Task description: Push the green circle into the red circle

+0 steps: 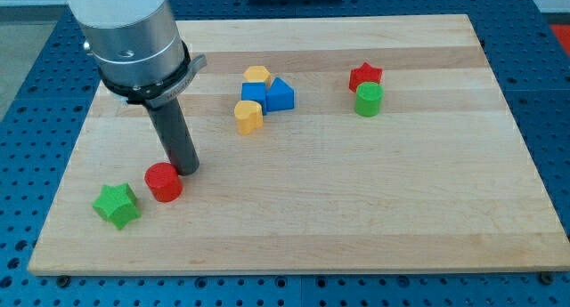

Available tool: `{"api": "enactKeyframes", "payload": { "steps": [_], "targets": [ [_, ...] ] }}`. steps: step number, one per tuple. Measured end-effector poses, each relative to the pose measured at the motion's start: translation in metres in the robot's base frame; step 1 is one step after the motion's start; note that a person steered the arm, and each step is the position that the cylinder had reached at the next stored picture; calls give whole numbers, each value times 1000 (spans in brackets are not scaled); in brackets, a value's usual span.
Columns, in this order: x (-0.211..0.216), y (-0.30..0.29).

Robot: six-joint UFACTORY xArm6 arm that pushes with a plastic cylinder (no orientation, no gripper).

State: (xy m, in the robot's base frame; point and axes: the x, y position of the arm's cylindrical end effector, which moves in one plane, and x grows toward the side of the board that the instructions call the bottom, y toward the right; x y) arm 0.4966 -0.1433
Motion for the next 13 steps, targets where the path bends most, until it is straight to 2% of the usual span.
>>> {"api": "enactKeyframes", "payload": {
  "steps": [3, 4, 5, 9, 10, 11, 13],
  "targets": [
    [44, 0],
    [40, 3],
    [20, 41],
    [-61, 265],
    [-86, 290],
    [-108, 290],
    [-119, 263]
  ]
}}
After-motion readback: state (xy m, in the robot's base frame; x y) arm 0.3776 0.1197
